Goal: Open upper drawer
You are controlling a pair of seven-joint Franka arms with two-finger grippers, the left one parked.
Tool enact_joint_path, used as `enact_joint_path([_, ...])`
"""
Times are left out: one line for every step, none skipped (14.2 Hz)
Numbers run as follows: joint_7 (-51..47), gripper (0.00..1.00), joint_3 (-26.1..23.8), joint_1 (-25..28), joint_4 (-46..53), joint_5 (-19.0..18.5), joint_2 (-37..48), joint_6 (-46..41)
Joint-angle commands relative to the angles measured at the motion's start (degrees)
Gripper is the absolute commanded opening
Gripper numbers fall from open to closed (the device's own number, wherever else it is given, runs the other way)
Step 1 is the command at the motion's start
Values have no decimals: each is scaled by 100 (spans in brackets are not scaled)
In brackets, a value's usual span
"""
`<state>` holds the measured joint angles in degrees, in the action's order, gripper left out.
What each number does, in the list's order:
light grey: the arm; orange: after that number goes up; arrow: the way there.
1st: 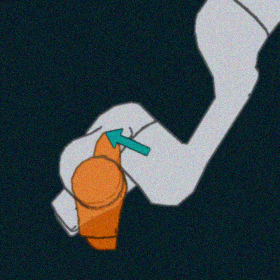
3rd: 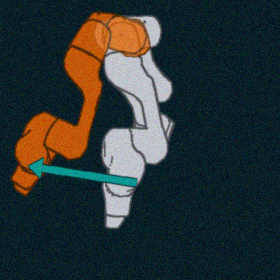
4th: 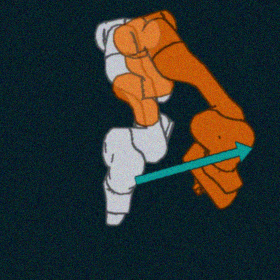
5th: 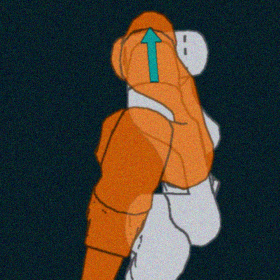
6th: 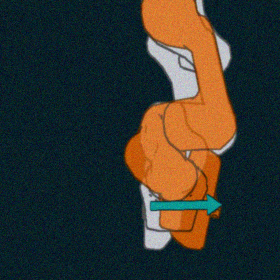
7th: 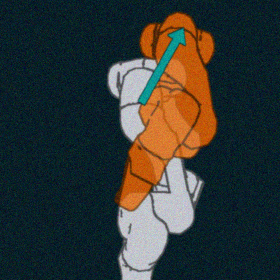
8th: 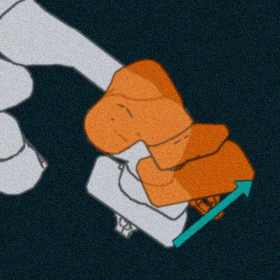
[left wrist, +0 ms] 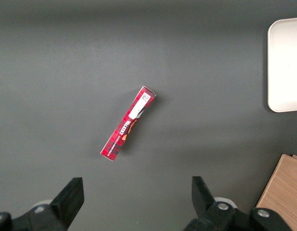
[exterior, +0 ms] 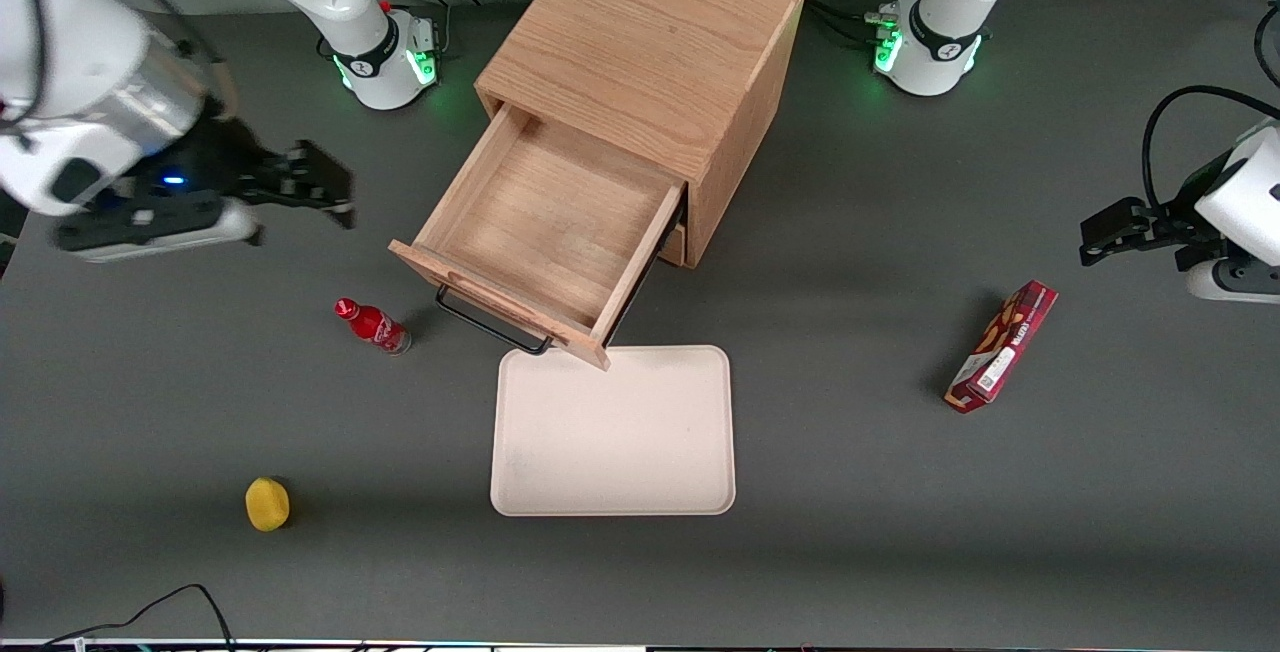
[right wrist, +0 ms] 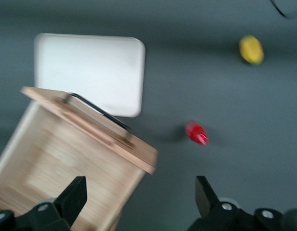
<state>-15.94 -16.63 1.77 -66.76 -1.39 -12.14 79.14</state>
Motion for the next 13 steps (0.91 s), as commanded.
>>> enact_joint_path([-190, 100, 518, 17, -1000, -98, 824, -206])
enact_joint_path([-121, 100, 712, 17, -1562, -98, 1167, 3])
enact_joint_path([2, 100, 879, 17, -2203, -89, 1571, 319])
enact_joint_path([125, 100, 1038, 17, -2958, -89, 2001, 757])
enact_joint_path([283, 100, 1196, 25, -3705, -80, 2449, 1257])
enact_joint_path([371, 100, 1319, 34, -4374, -11, 2836, 1732])
enact_joint_path([381, 100, 1355, 25, -4824, 77, 3119, 2041])
enact_joint_path([390, 100, 1373, 25, -4890, 87, 3139, 2088])
enact_joint_path([381, 100, 1425, 34, -4795, 95, 3087, 2080])
enact_joint_path([381, 100, 1426, 34, -4663, 96, 3017, 2080])
enact_joint_path([381, 100, 1426, 34, -4462, 96, 2920, 2045])
enact_joint_path([372, 100, 1426, 52, -4338, 96, 2859, 1966])
enact_joint_path([372, 100, 1426, 60, -4224, 96, 2797, 1878])
